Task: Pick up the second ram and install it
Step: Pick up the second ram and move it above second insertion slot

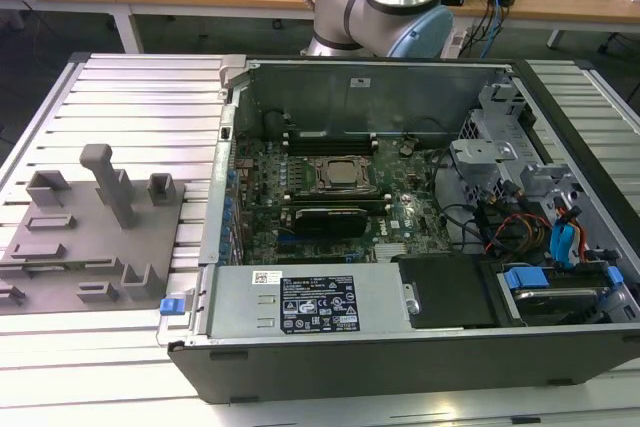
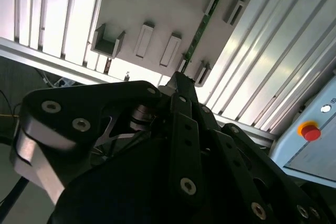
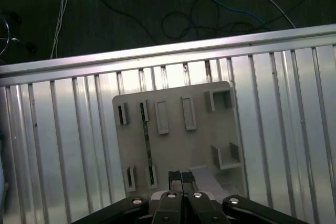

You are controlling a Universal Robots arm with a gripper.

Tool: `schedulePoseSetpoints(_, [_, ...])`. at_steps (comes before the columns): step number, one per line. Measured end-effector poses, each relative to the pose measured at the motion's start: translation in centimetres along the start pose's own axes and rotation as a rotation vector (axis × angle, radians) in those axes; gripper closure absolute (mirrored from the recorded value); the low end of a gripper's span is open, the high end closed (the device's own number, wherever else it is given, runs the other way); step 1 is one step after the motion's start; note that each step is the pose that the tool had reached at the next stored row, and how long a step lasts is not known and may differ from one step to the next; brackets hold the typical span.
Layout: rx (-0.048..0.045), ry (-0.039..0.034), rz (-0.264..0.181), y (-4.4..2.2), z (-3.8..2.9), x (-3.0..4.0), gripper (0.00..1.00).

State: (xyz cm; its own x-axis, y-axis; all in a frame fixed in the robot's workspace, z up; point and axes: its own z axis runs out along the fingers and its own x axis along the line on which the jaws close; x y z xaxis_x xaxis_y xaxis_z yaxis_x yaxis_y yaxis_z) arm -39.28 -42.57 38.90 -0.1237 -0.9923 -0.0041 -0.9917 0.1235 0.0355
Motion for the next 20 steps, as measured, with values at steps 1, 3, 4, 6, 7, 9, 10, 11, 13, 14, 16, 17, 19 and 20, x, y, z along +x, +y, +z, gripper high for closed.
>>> schedulePoseSetpoints(1, [0.0000, 0.0000, -0.001, 0.00, 0.00, 0.00, 0.89])
schedulePoseSetpoints(3, [0.0000, 0.0000, -0.001, 0.00, 0.00, 0.00, 0.89])
schedulePoseSetpoints(4, [0.0000, 0.0001, -0.001, 0.00, 0.00, 0.00, 0.89])
schedulePoseSetpoints(6, [0.0000, 0.0001, -0.001, 0.00, 0.00, 0.00, 0.89])
schedulePoseSetpoints(7, [0.0000, 0.0001, -0.001, 0.00, 0.00, 0.00, 0.83])
schedulePoseSetpoints(9, [0.0000, 0.0001, -0.001, 0.00, 0.00, 0.00, 0.71])
schedulePoseSetpoints(10, [0.0000, 0.0001, -0.001, 0.00, 0.00, 0.00, 0.64])
schedulePoseSetpoints(11, [0.0000, 0.0001, -0.001, 0.00, 0.00, 0.00, 0.64])
schedulePoseSetpoints(13, [0.0001, 0.0000, -0.001, 0.00, 0.13, 0.01, 0.64])
schedulePoseSetpoints(14, [0.0000, 0.0000, -0.002, 0.00, 0.22, 0.00, 0.64])
schedulePoseSetpoints(16, [-0.0001, 0.0001, -0.002, -0.01, 0.47, 0.01, 0.64])
schedulePoseSetpoints(17, [0.0000, 0.0001, -0.002, -0.02, 0.57, 0.01, 0.64])
schedulePoseSetpoints(19, [0.0000, 0.0000, -0.002, -0.03, 0.86, 0.01, 0.64])
schedulePoseSetpoints(20, [0.0000, 0.0001, -0.001, -0.03, 1.01, 0.01, 0.64])
